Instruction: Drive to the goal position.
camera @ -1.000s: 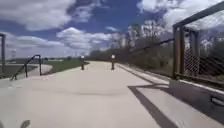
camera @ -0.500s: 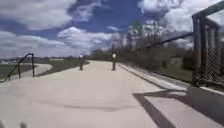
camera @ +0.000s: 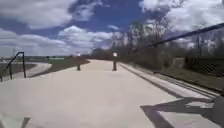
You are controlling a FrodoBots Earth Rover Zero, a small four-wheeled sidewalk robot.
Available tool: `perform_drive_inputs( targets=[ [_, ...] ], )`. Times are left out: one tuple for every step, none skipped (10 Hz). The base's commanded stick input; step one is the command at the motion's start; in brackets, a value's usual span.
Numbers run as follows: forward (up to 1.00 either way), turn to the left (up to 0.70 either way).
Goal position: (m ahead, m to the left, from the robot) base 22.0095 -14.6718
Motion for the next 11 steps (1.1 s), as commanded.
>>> perform_drive_inputs(
  targets=[
    [1.00,0.00],
    [1.00,0.00],
    [1.00,0.00],
    [1.00,0.00],
    [1.00,0.00],
    [1.00,0.00],
    [1.00,0.00],
    [1.00,0.00],
    [1.00,0.00],
    [1.00,0.00],
    [1.00,0.00]
  ],
)
